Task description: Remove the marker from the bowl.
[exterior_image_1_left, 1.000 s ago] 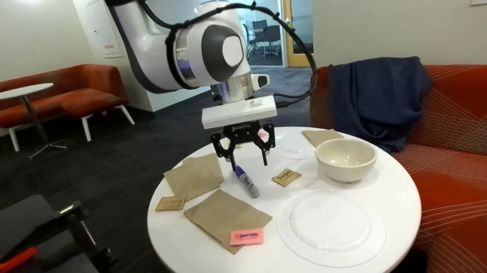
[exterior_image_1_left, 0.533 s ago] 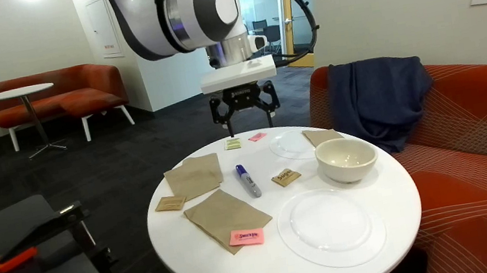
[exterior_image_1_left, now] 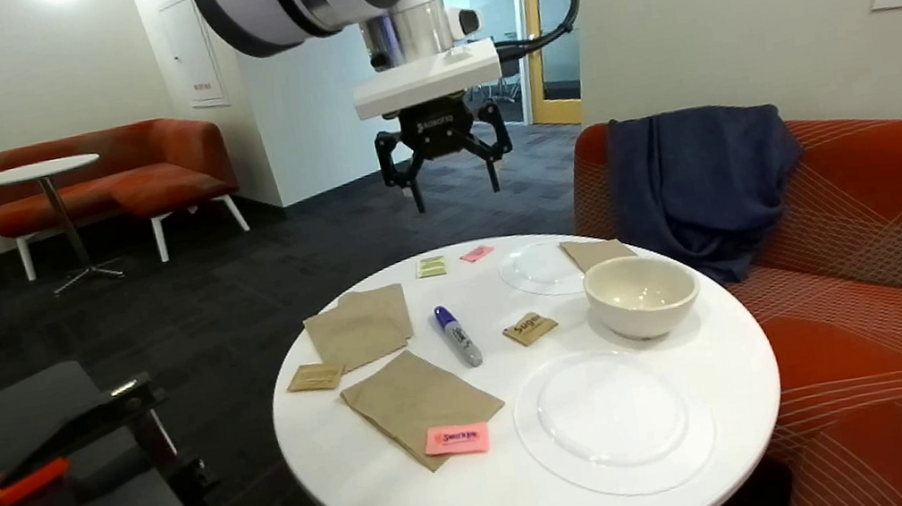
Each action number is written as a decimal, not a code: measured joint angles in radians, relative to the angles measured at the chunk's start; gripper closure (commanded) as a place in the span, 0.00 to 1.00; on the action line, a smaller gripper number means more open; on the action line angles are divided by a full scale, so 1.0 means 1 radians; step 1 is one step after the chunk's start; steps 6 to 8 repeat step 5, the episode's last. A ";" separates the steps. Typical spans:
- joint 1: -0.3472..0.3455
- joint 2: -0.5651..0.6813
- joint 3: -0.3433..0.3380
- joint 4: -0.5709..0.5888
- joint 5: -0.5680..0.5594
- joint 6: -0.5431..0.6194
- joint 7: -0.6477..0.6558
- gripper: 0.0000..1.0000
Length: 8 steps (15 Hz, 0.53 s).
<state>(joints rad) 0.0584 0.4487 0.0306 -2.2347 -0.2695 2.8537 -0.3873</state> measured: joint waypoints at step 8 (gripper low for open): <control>0.000 0.009 0.000 0.000 0.000 0.000 0.000 0.00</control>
